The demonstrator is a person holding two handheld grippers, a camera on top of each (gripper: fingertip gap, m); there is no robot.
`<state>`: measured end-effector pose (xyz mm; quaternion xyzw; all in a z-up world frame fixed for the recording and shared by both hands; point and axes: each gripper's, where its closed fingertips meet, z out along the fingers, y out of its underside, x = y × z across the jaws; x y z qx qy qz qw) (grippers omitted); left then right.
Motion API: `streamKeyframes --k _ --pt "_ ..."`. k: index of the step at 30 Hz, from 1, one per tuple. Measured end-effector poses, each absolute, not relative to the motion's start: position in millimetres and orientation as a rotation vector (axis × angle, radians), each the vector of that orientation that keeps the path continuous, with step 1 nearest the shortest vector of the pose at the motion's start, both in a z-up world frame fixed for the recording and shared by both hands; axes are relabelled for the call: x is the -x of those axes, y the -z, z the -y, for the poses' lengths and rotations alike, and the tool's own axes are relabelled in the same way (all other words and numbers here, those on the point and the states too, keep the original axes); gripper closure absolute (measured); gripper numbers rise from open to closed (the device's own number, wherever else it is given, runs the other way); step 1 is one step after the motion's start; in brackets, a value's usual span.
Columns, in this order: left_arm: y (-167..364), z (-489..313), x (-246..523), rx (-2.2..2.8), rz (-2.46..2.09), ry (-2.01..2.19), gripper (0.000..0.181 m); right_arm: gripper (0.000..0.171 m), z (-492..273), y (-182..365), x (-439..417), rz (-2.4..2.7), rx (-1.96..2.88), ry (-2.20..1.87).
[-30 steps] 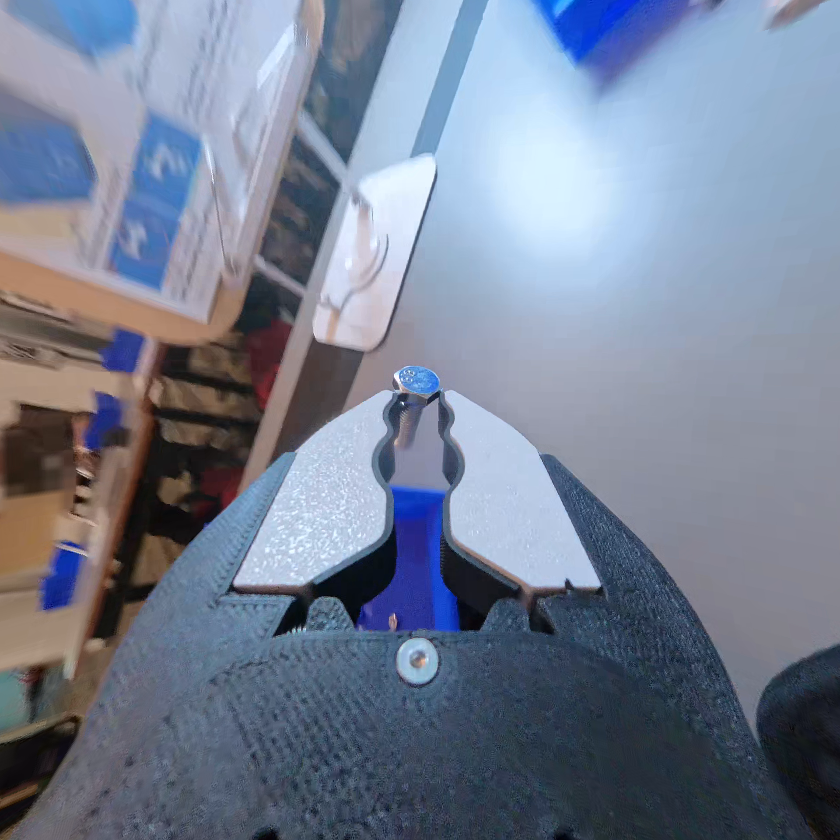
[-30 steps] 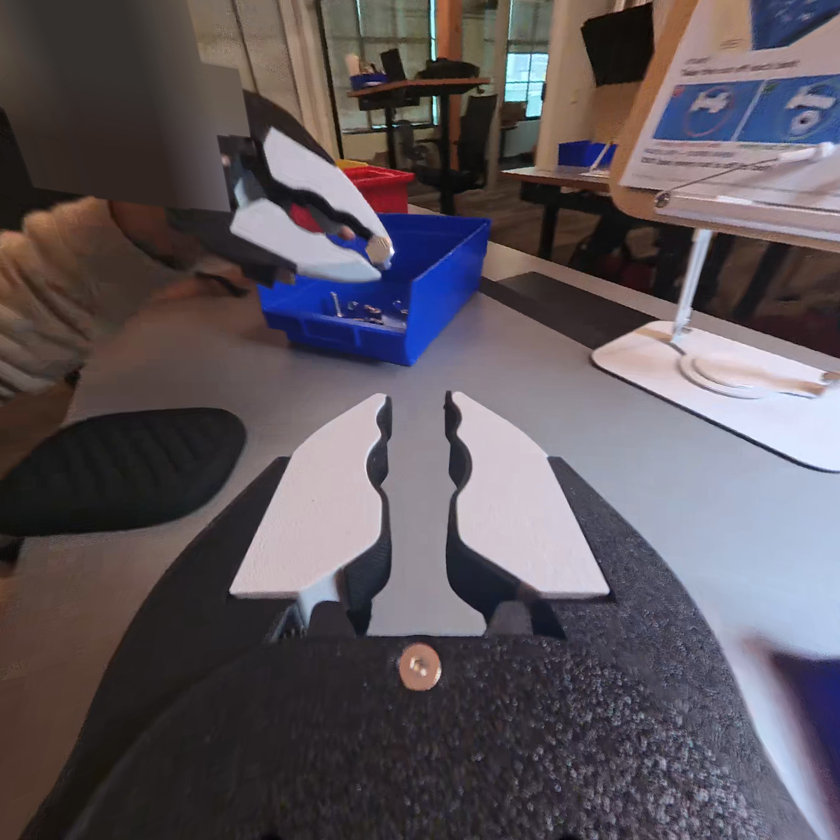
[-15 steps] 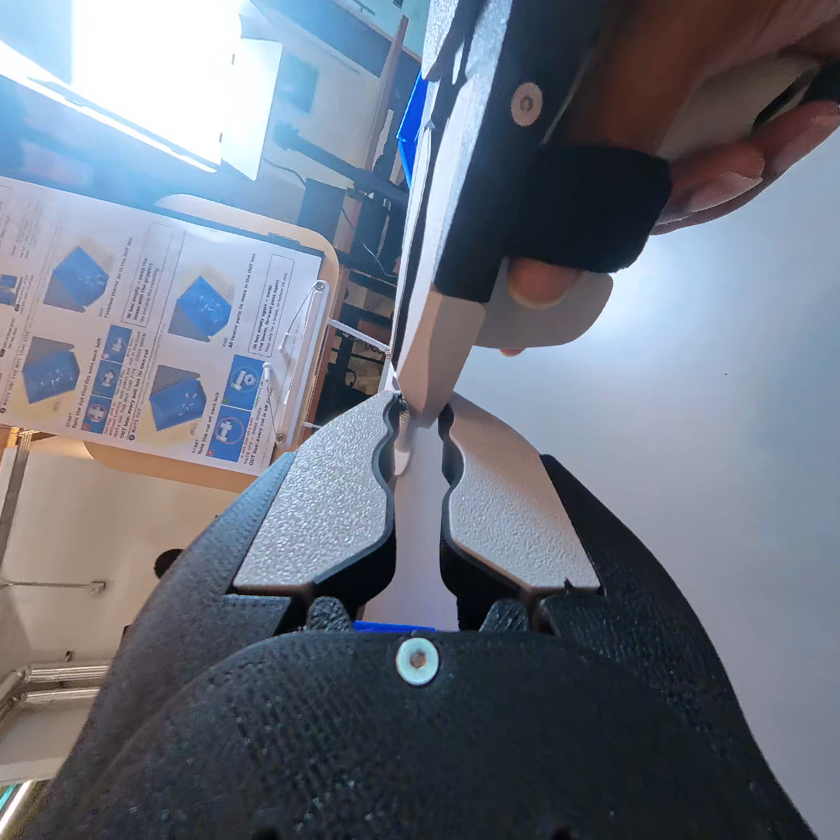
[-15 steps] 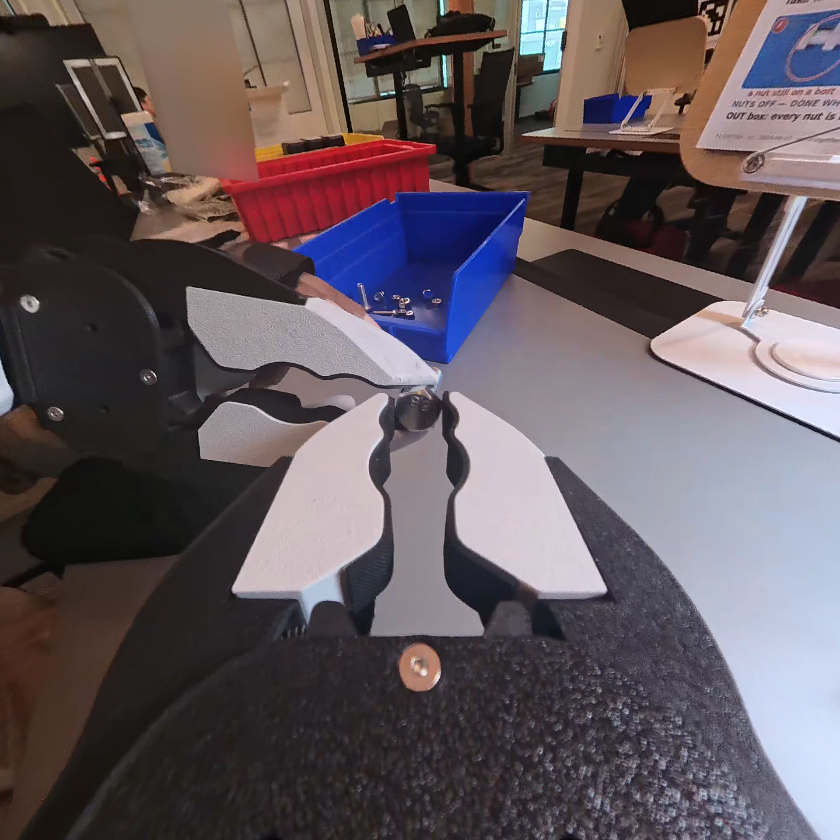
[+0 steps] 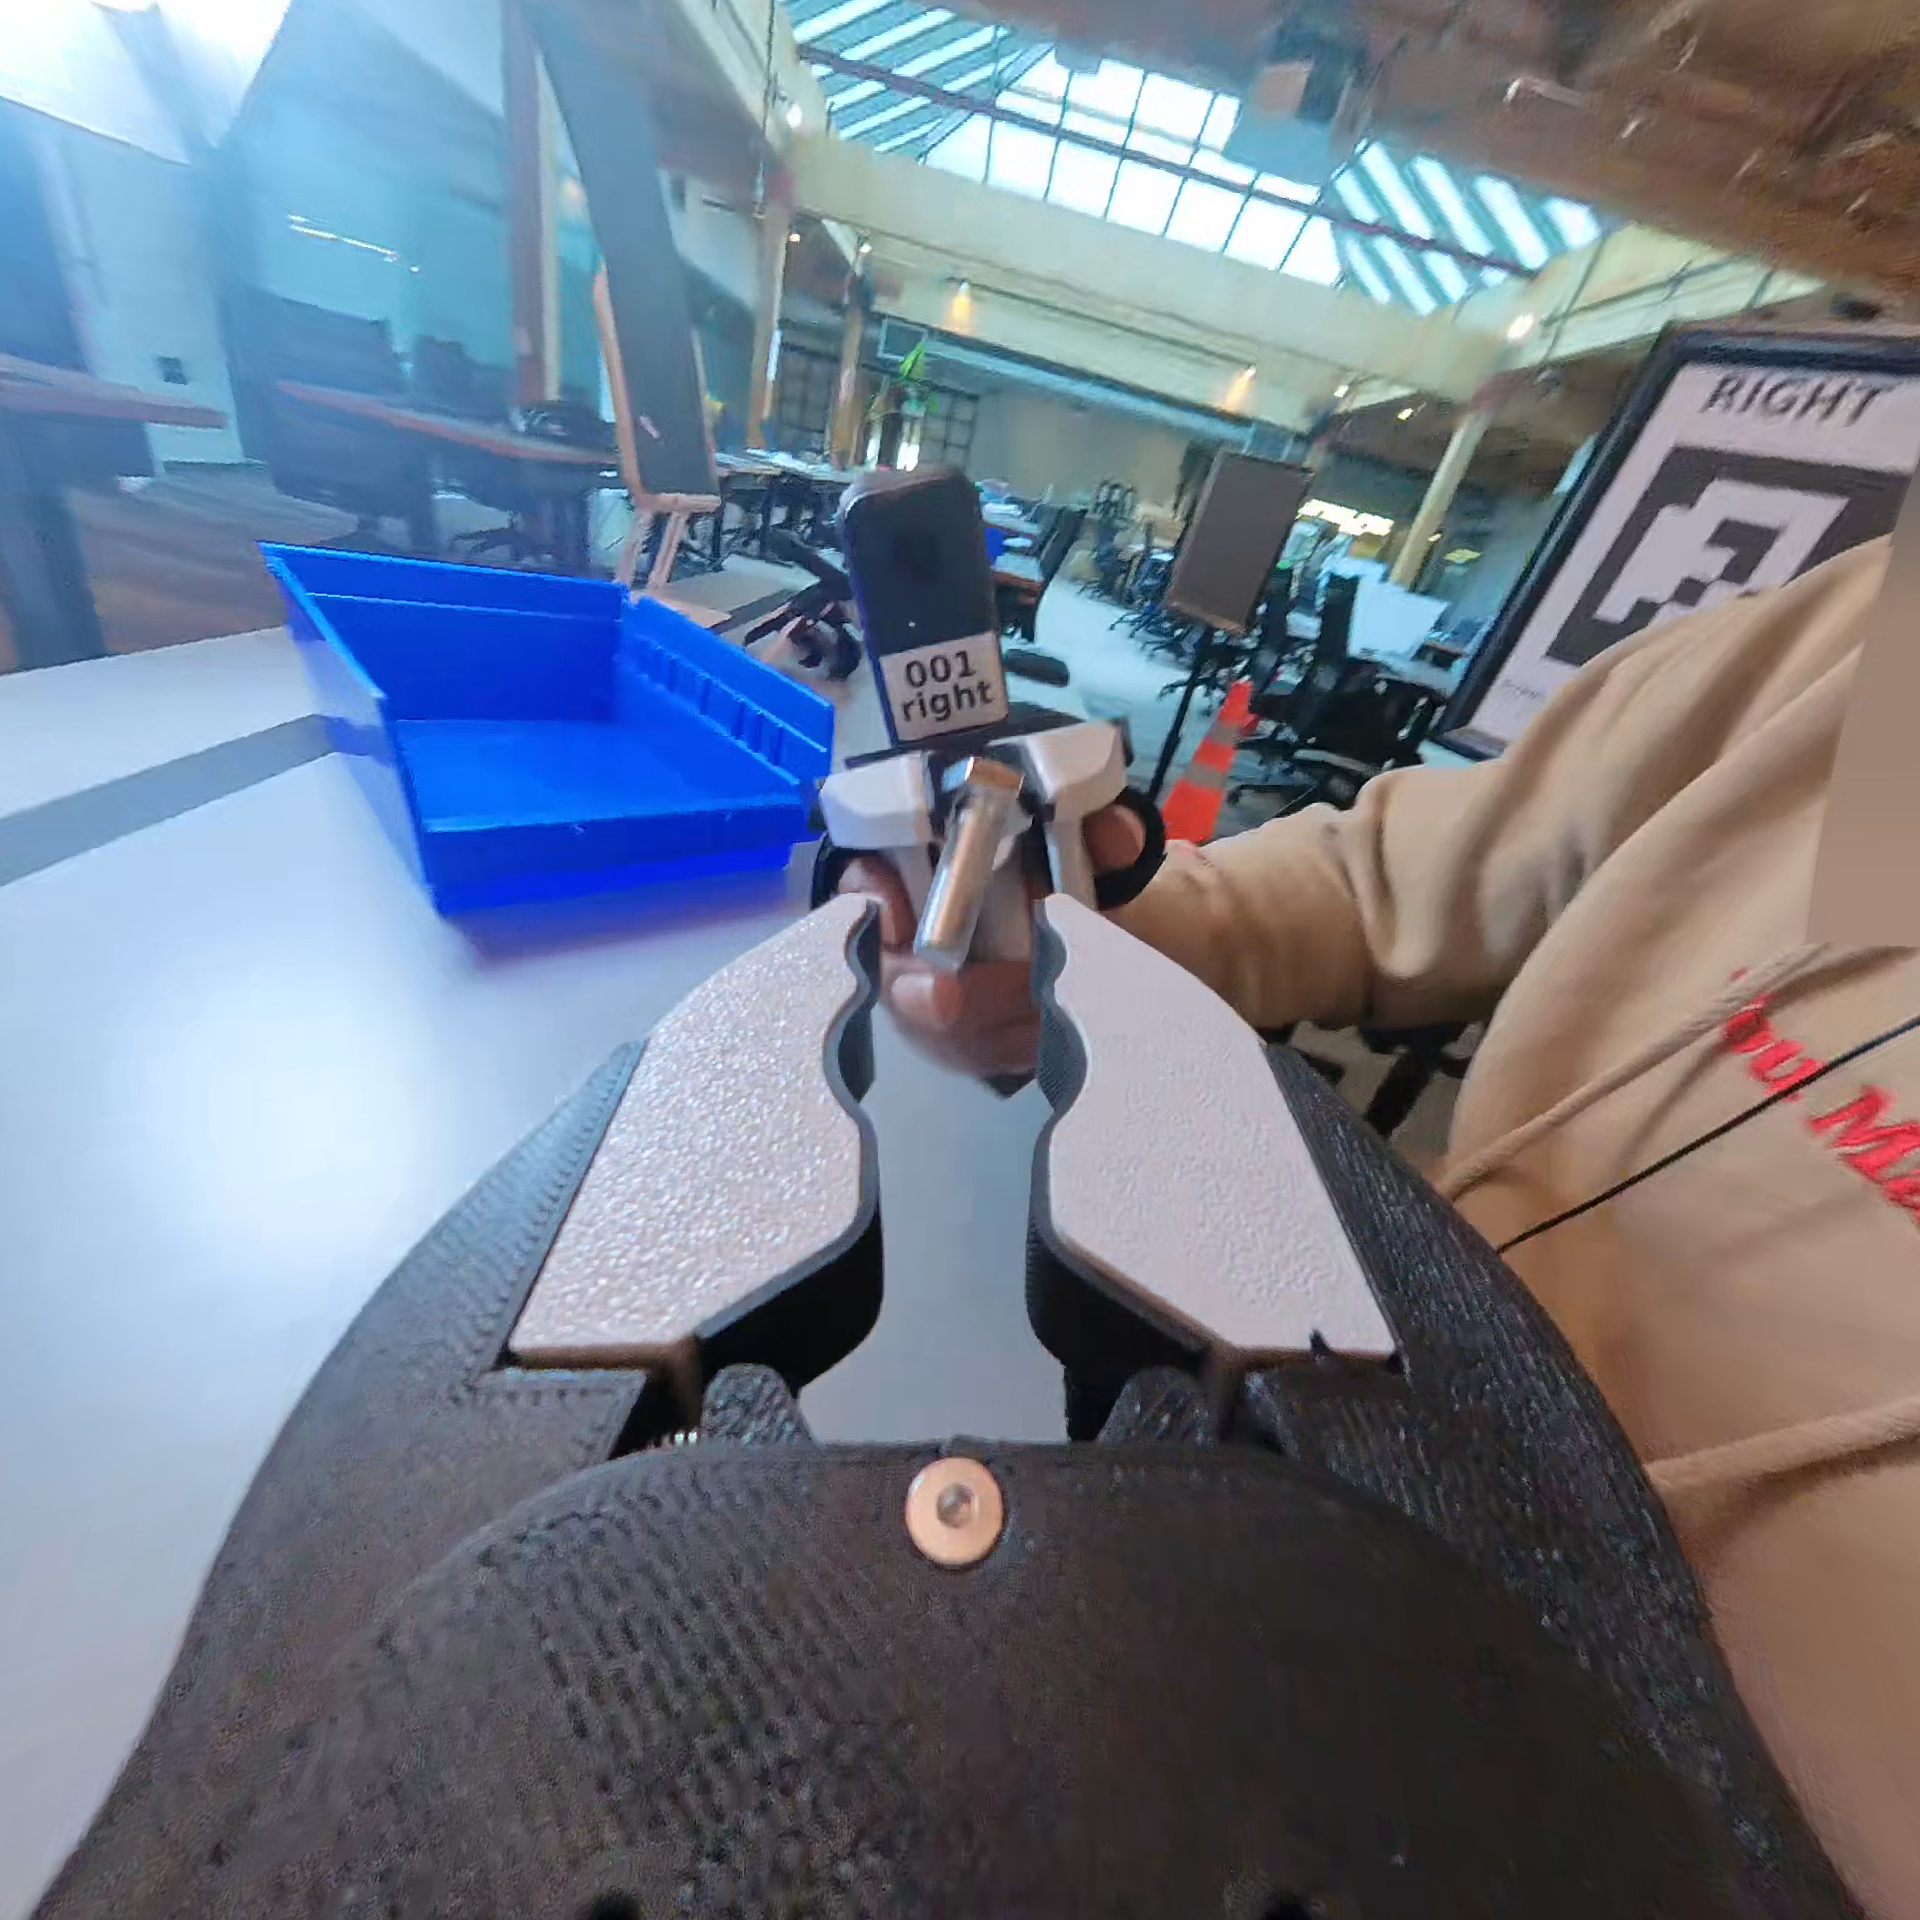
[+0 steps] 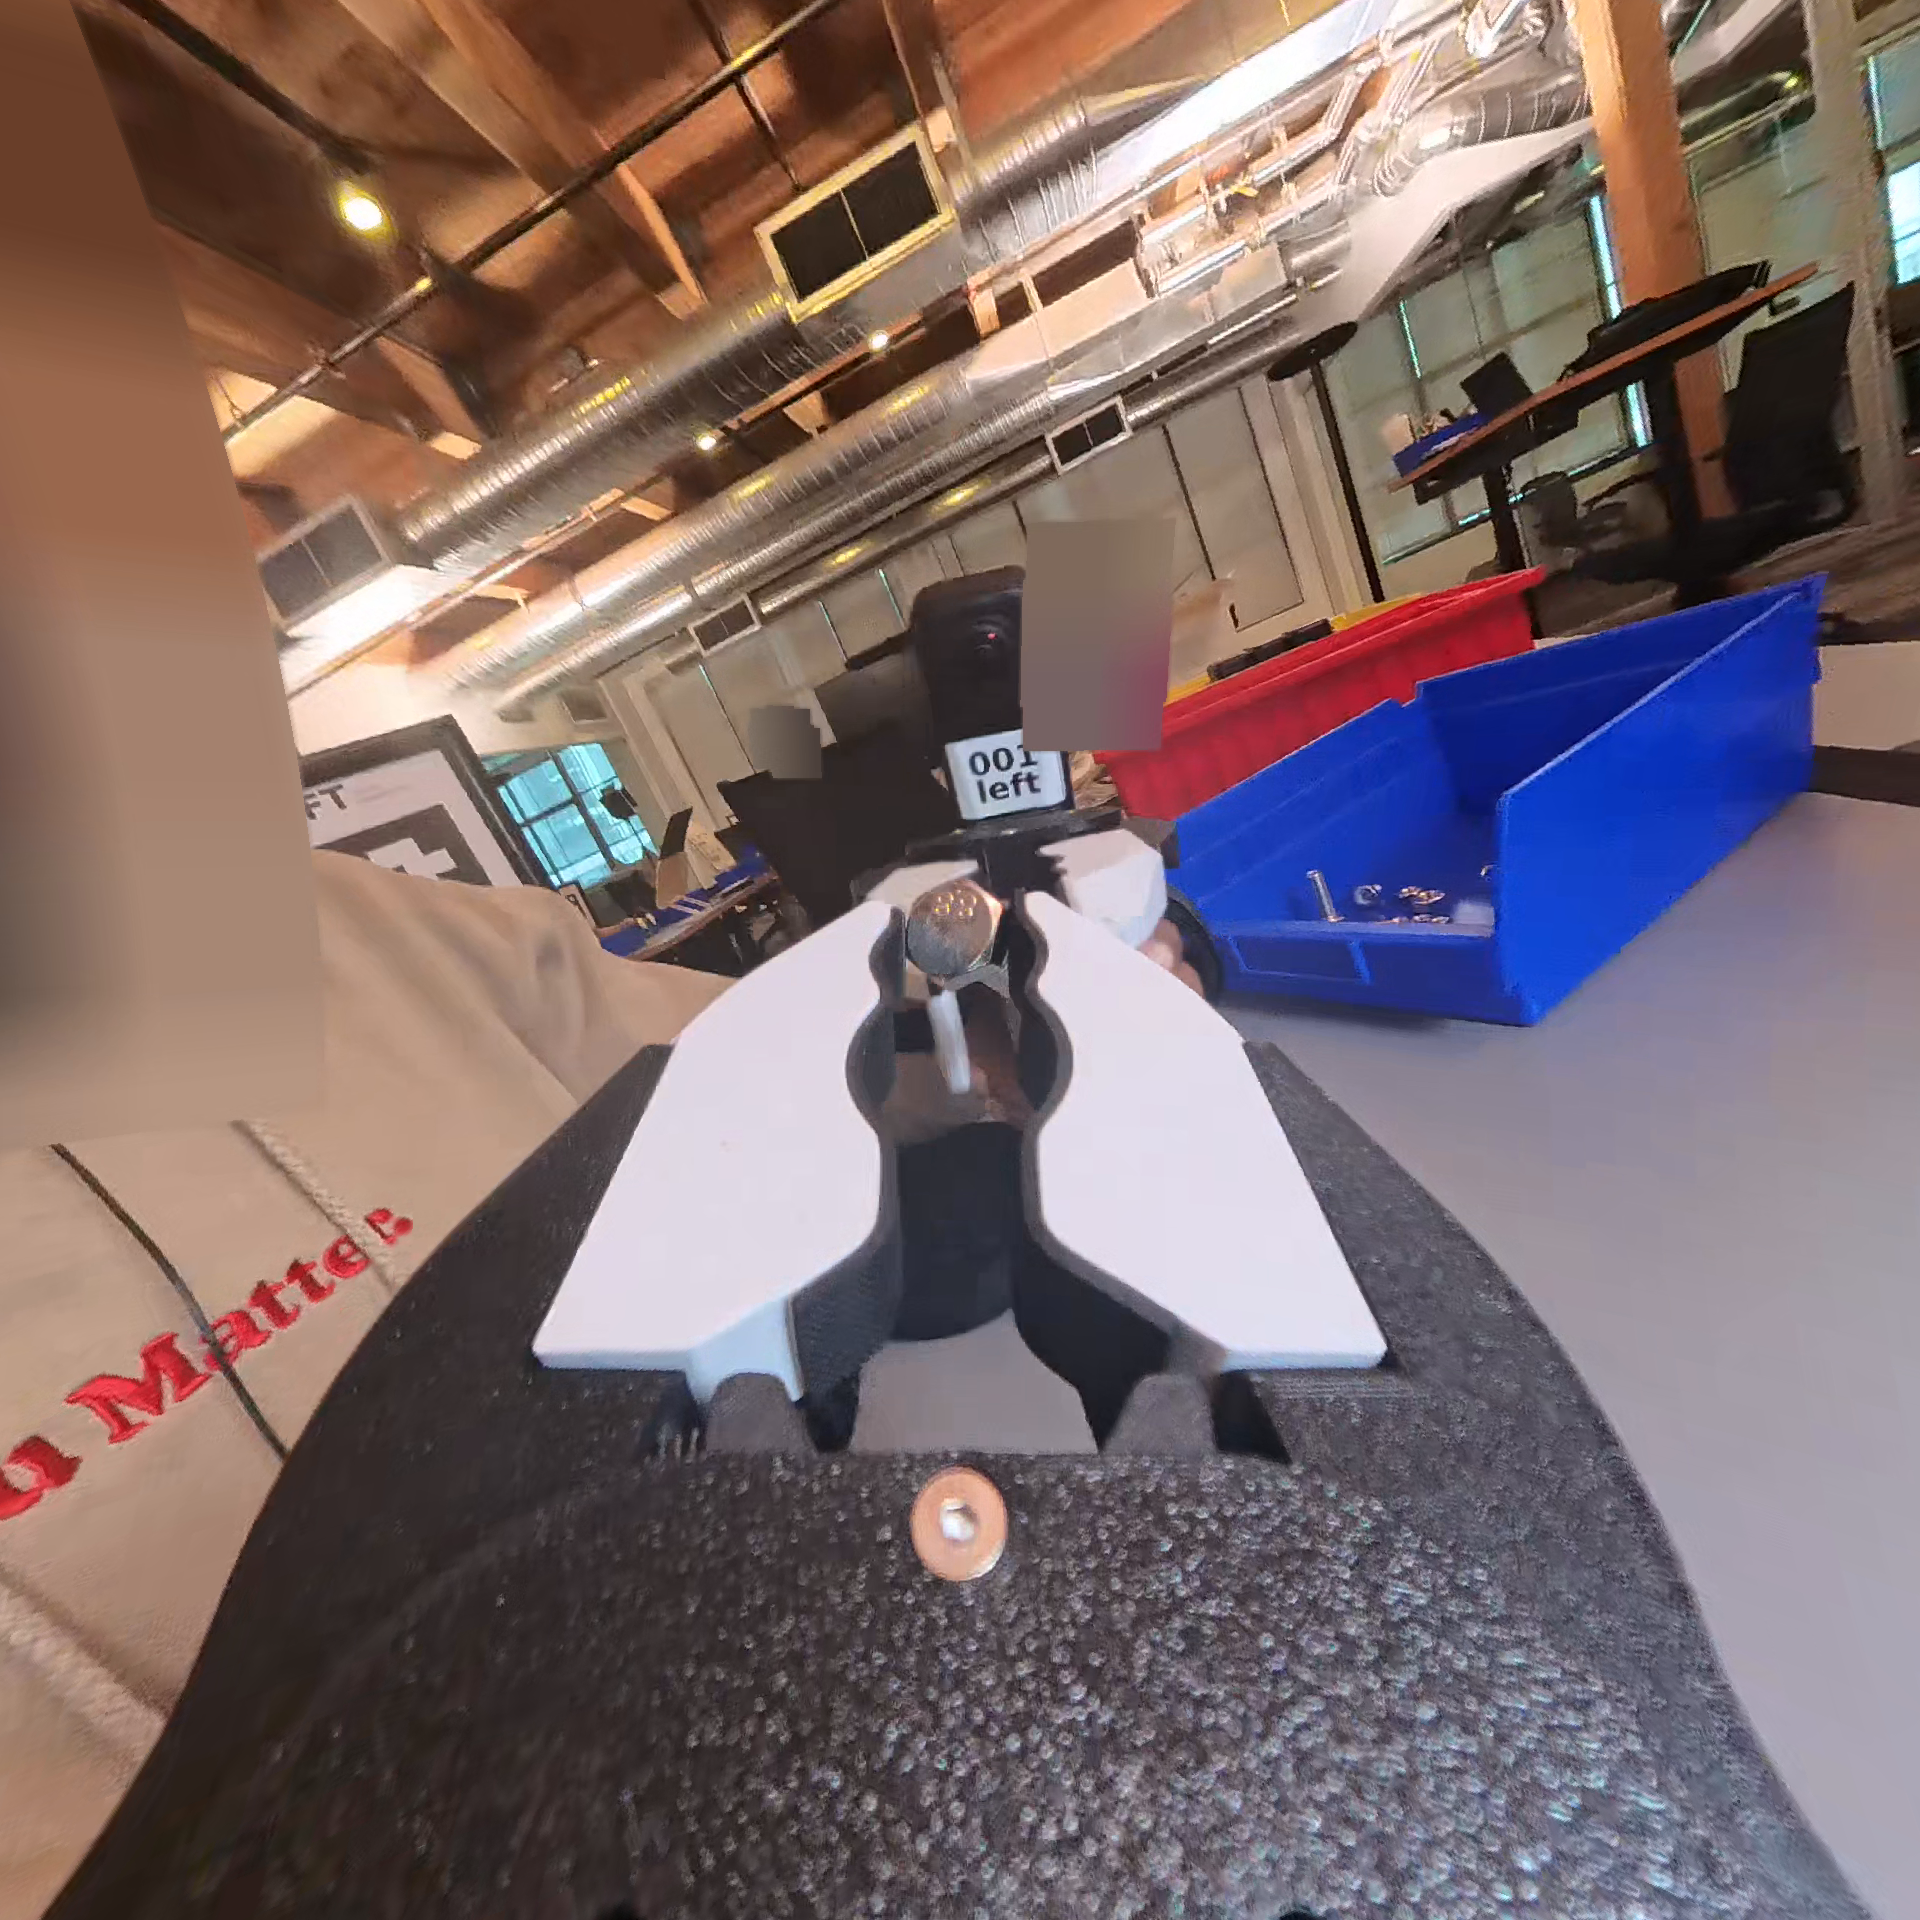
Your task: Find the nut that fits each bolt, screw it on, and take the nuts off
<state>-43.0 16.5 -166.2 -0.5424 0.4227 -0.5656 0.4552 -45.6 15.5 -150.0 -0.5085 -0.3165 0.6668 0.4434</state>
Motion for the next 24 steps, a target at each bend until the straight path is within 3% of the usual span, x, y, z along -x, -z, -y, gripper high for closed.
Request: streamKeyframes --k 3,7,13,19,24 --pt "171 -16 42 1.364 -1.070 1.378 0.170 0.152 -13 156 48 0.817 1.265 -1.641" --pt "177 -17 45 1.404 -1.141 1.290 0.171 0.152 -14 169 48 0.956 1.300 -1.473" --pt "182 -18 48 1.497 -1.174 1.275 0.181 0.153 -31 216 49 1.233 1.418 -0.870" --pt "181 -27 49 1.451 -1.142 1.128 0.181 0.153 -31 220 57 1.195 1.442 -0.881" --pt "184 -34 58 1.430 -1.117 1.259 0.141 0.153 -29 183 46 0.976 1.359 -1.189"
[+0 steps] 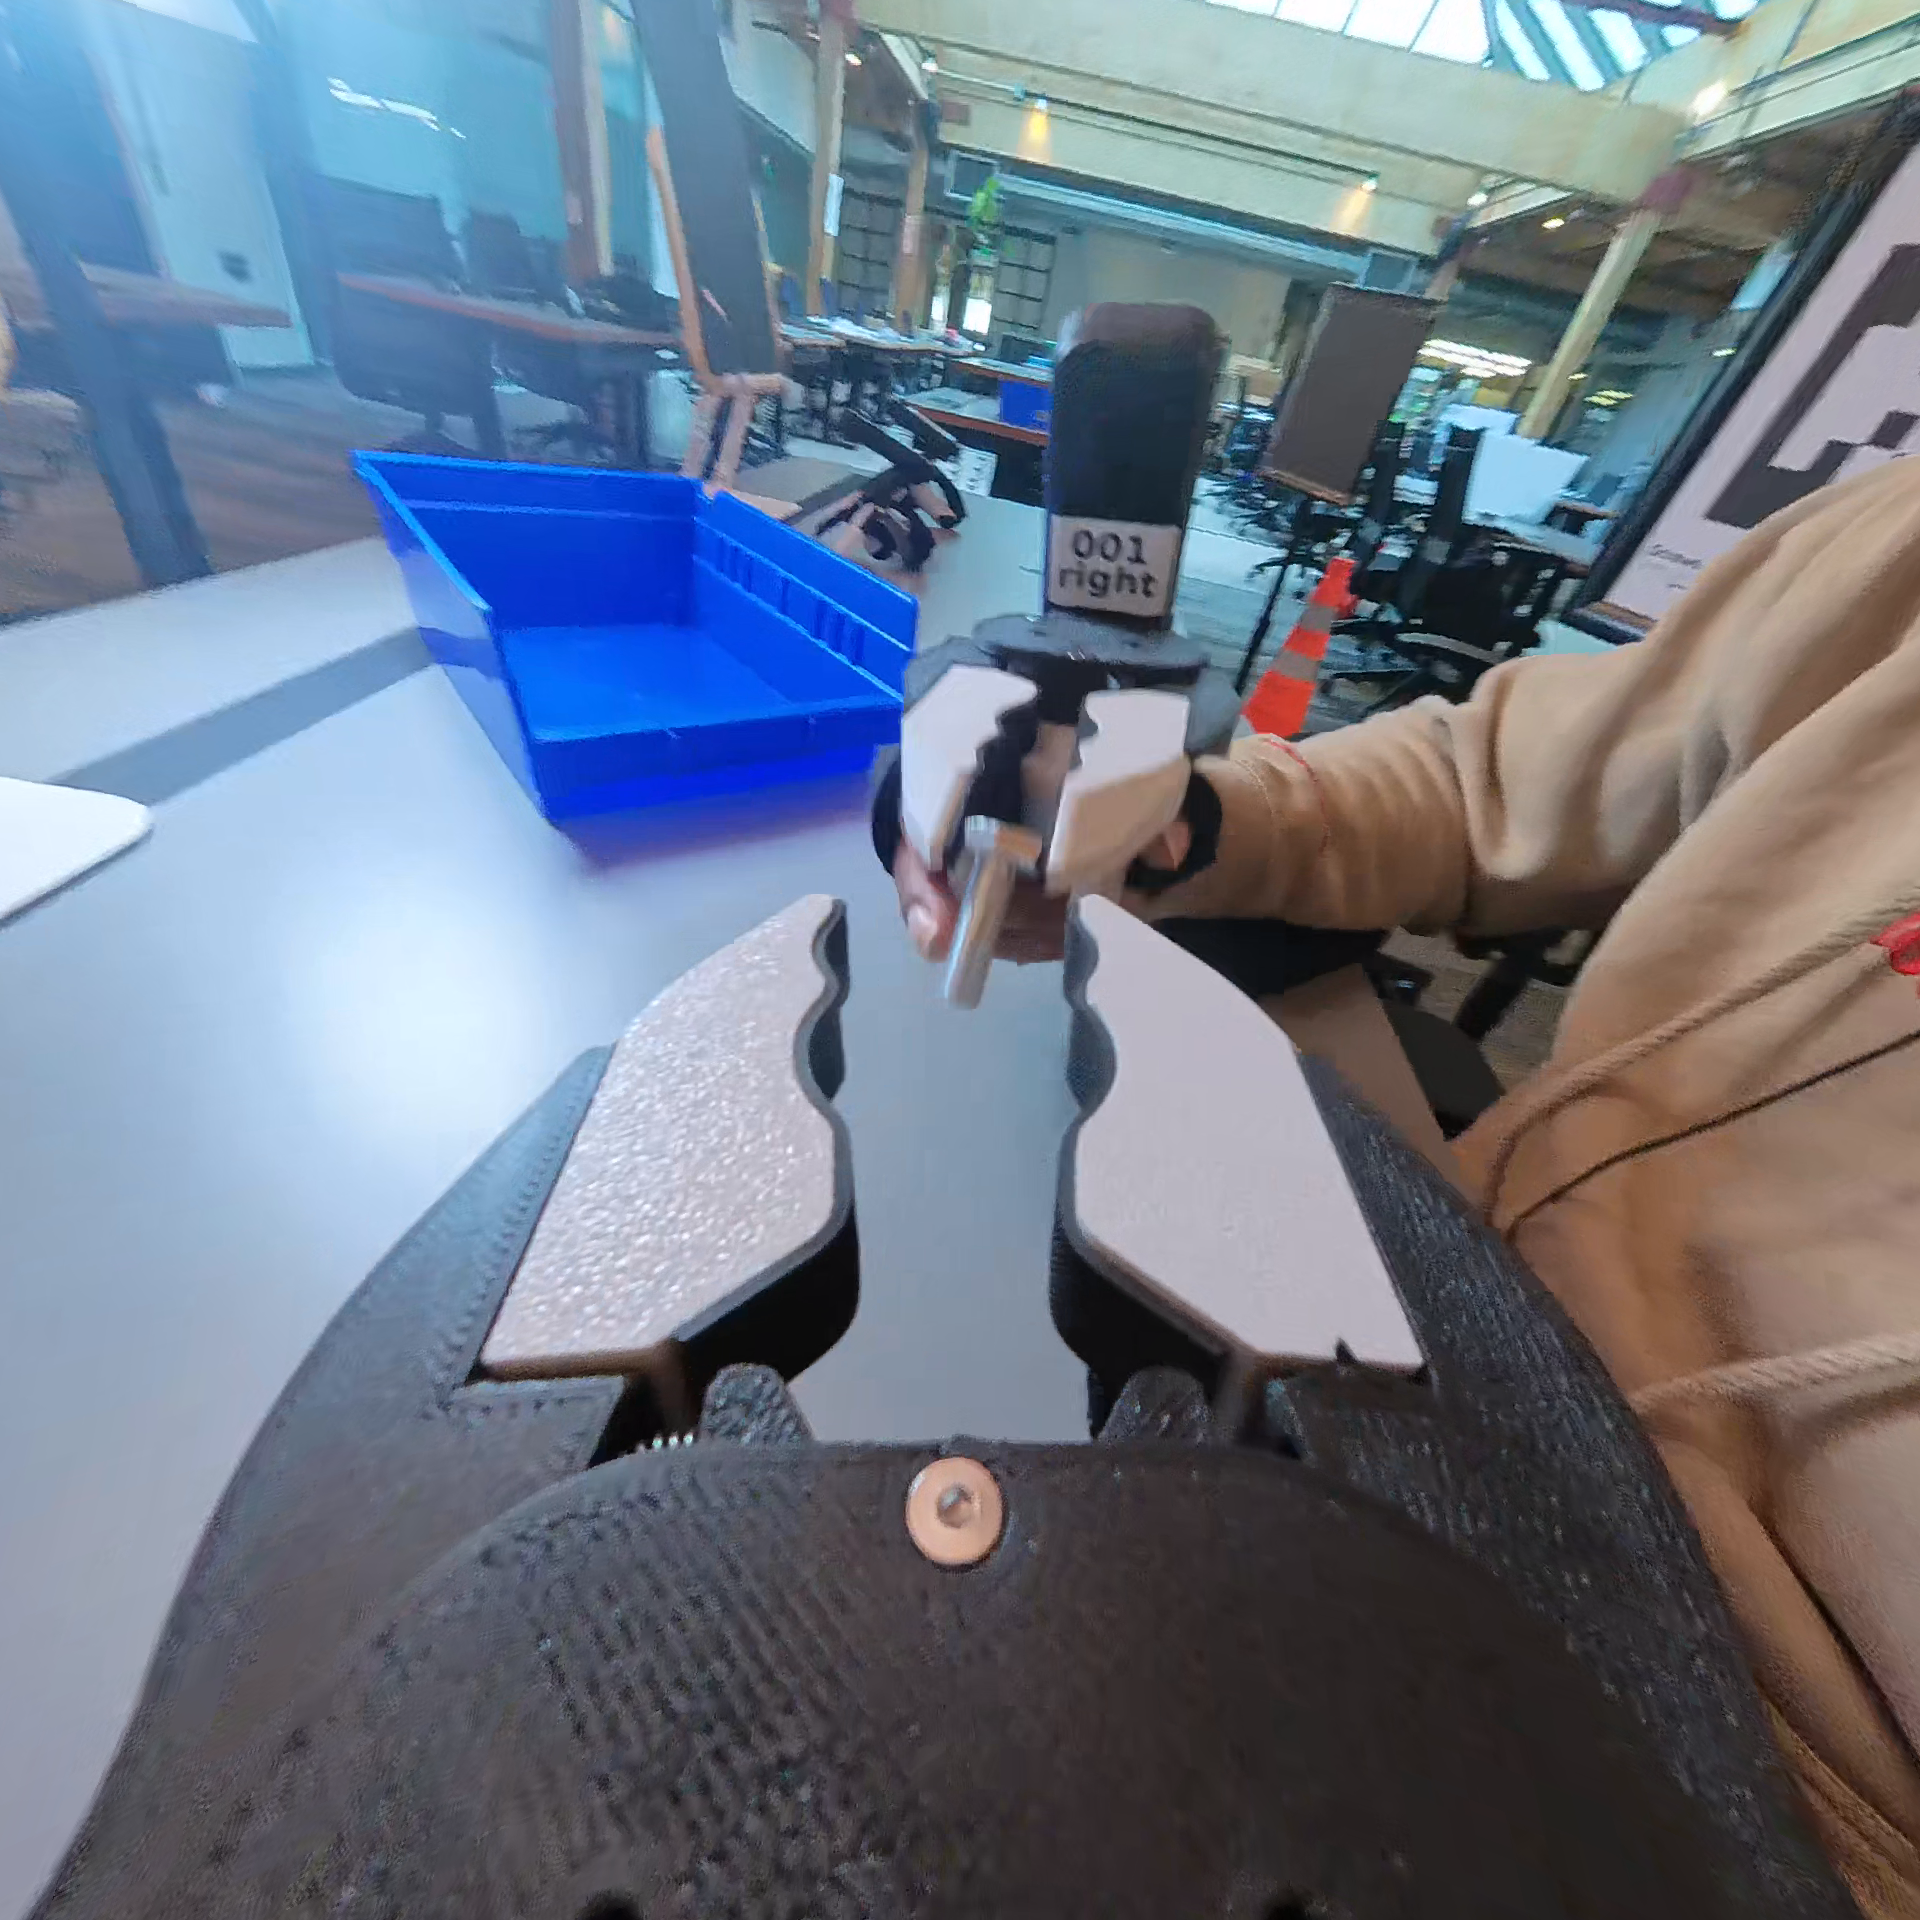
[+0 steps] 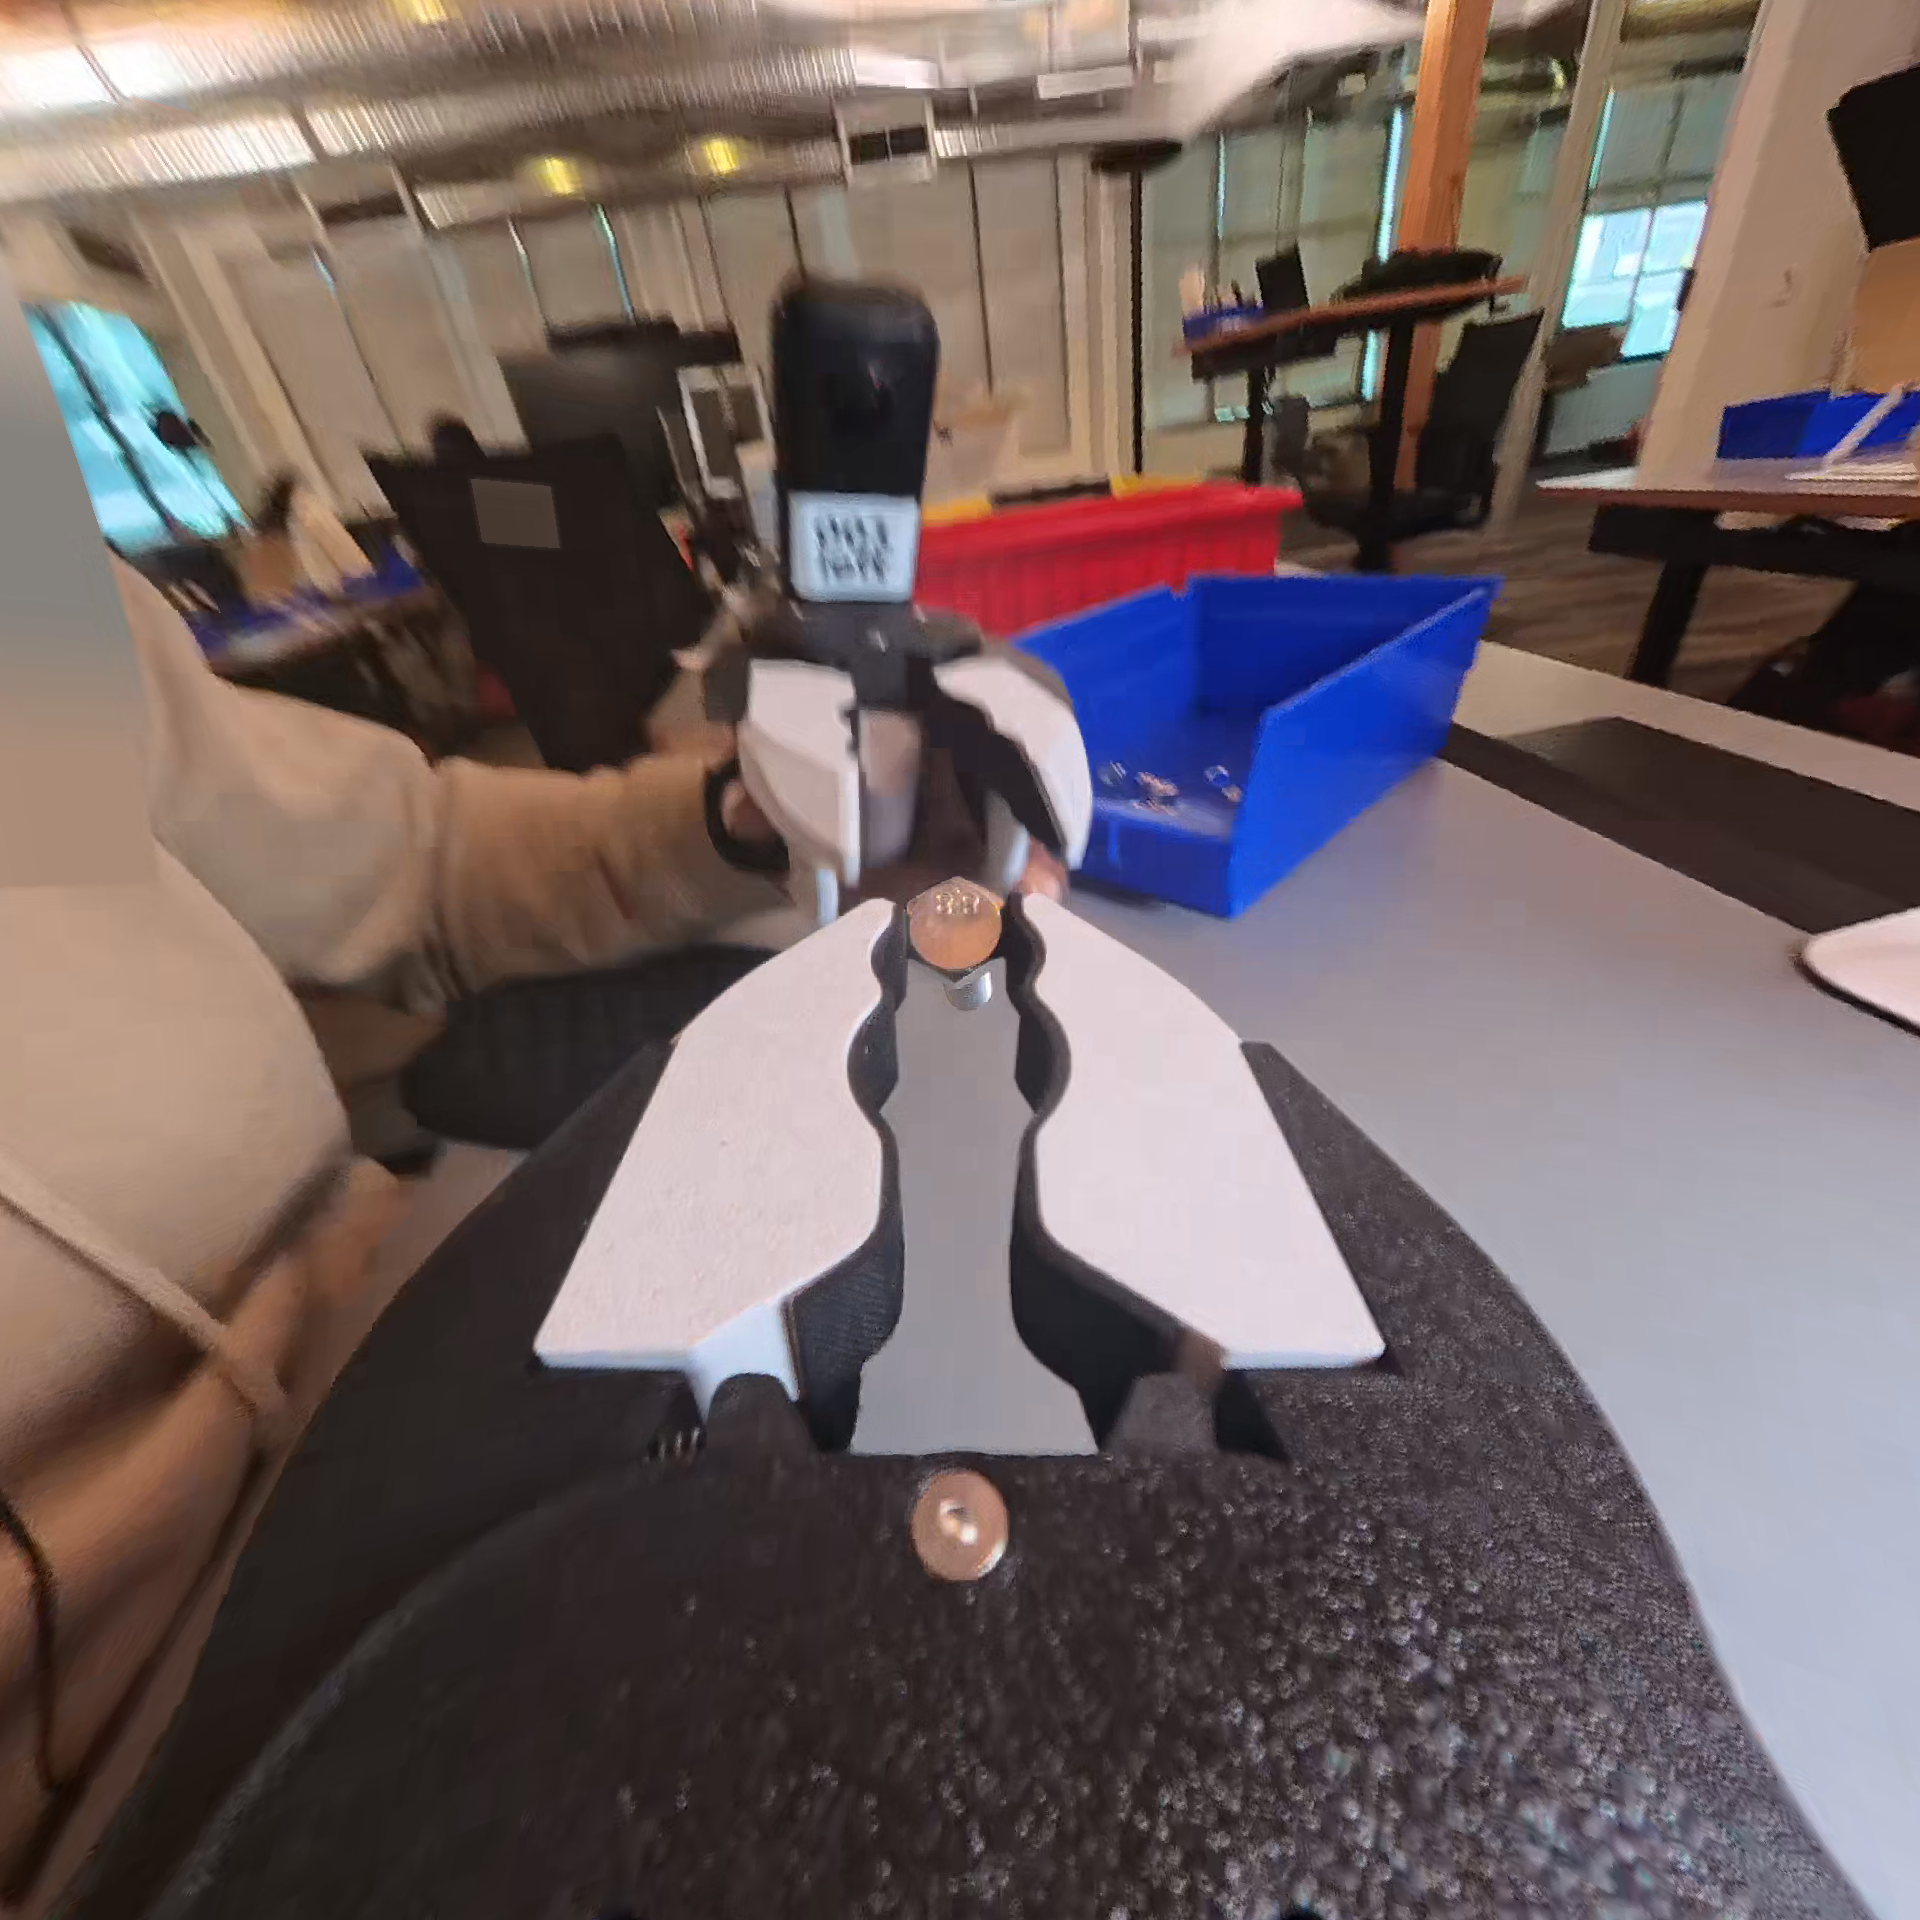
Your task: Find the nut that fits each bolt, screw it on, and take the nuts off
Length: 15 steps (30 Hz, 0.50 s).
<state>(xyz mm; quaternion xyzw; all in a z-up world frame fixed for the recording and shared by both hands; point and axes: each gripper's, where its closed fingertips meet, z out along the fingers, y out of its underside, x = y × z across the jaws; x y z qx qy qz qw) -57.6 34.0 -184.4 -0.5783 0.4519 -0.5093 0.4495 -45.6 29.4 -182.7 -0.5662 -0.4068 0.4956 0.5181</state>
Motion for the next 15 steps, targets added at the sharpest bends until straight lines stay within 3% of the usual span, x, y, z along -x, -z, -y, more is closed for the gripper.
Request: streamKeyframes --k 3,5,6,15 --pt "199 -20 45 1.429 -1.211 1.285 0.136 0.153 -24 166 44 0.875 1.307 -1.373" --pt "203 -16 41 1.411 -1.263 1.181 0.166 0.153 -21 168 45 0.878 1.304 -1.398" --pt "203 -16 41 1.414 -1.274 1.146 0.172 0.153 -21 168 45 0.891 1.299 -1.394" --pt "186 -20 51 1.407 -1.213 1.149 0.174 0.153 -21 191 50 1.083 1.343 -1.152"
